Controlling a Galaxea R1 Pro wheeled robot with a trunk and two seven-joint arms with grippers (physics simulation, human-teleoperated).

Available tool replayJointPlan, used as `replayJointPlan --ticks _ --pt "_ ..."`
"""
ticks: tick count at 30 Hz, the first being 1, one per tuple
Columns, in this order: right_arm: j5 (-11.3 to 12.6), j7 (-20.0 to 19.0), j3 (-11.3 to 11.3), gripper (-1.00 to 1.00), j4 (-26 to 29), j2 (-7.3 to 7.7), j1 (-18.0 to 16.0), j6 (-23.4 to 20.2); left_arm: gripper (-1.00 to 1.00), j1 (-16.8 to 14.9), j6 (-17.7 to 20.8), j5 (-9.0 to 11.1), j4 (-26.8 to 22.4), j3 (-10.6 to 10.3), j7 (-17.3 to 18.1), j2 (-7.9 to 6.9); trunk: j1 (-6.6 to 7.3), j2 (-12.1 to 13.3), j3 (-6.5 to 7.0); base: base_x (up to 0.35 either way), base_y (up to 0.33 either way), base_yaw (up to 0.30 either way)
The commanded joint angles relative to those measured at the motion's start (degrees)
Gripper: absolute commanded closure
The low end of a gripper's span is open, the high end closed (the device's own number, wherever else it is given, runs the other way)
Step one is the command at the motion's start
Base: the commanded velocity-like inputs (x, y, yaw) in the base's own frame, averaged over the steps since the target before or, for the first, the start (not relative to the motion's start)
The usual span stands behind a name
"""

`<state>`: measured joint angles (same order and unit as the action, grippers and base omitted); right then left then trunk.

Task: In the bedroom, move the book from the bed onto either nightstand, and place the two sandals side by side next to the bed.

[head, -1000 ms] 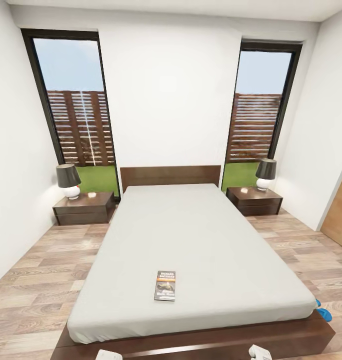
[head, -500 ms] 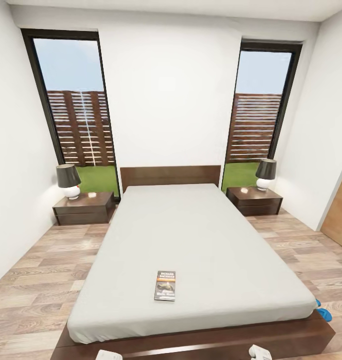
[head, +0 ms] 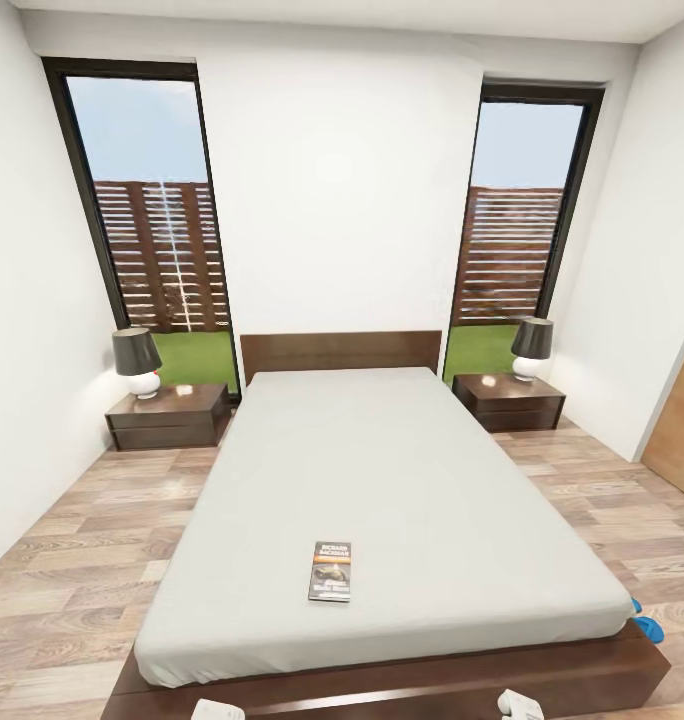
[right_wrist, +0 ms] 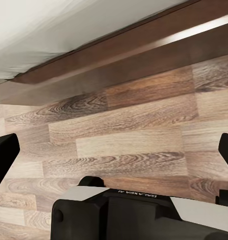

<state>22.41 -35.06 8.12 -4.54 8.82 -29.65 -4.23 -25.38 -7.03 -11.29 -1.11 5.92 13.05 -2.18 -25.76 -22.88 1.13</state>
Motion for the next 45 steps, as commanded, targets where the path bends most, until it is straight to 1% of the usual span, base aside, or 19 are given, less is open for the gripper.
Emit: replayJointPlan --ticks 1,15,23,38,45 --pt "0.6 -0.3 0.4 -1.0 -0.1 -0.01 -0.1 -0.2 -1.0 0.0 -0.2 -0.6 0.1 0.5 0.1 -0.01 -0.02 0.0 -0.02 0.0 0.0 0.0" --pt "0.6 -0.3 0.4 -1.0 -0.1 -0.03 -0.1 -0.2 -1.0 0.0 -0.3 -0.5 0.1 0.6 0.1 -0.1 -0.02 0.0 -0.02 0.001 0.0 0.0" --pt "0.6 -0.3 0.4 -1.0 -0.1 -0.03 -0.1 -0.2 -1.0 0.0 -0.3 -0.4 0.1 0.7 0.1 -0.11 -0.02 0.0 -0.02 0.22 0.0 0.0" --pt "0.6 -0.3 0.4 -1.0 -0.1 -0.03 -0.1 -0.2 -1.0 0.0 -0.3 -0.4 0.1 0.7 0.1 -0.1 -0.02 0.0 -0.02 0.017 0.0 0.0" --pt "0.6 -0.3 0.4 -1.0 -0.1 -0.03 -0.1 -0.2 -1.0 0.0 -0.3 -0.4 0.1 0.7 0.1 -0.1 -0.02 0.0 -0.02 0.243 0.0 0.0"
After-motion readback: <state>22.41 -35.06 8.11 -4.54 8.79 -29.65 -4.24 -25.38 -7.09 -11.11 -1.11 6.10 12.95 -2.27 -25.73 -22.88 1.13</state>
